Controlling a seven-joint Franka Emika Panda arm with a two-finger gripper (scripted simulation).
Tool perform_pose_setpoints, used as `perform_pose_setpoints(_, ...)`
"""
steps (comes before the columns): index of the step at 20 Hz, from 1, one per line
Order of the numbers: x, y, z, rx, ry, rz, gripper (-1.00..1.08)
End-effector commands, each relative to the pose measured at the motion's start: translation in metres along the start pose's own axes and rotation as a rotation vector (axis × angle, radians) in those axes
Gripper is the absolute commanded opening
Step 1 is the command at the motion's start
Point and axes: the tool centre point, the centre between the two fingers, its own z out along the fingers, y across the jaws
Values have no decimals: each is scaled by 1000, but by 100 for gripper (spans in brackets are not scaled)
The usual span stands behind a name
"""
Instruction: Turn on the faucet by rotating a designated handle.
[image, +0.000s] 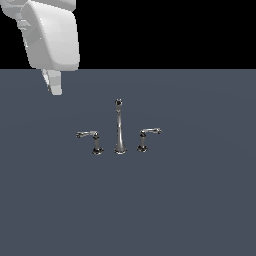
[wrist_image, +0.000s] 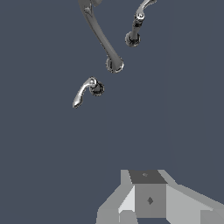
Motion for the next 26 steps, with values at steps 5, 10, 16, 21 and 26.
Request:
perform_pose_setpoints(5,10,-26,29,5,0,110,-100)
perform_pose_setpoints(10,19,-43,50,6,2,189,-100)
perform_pose_setpoints(16,33,-63,75,7,5,285,-100)
perform_pose_setpoints(21,47,-80,99,7,9,374,-100)
perform_pose_setpoints(26,64,-96,123,6,13,467,-100)
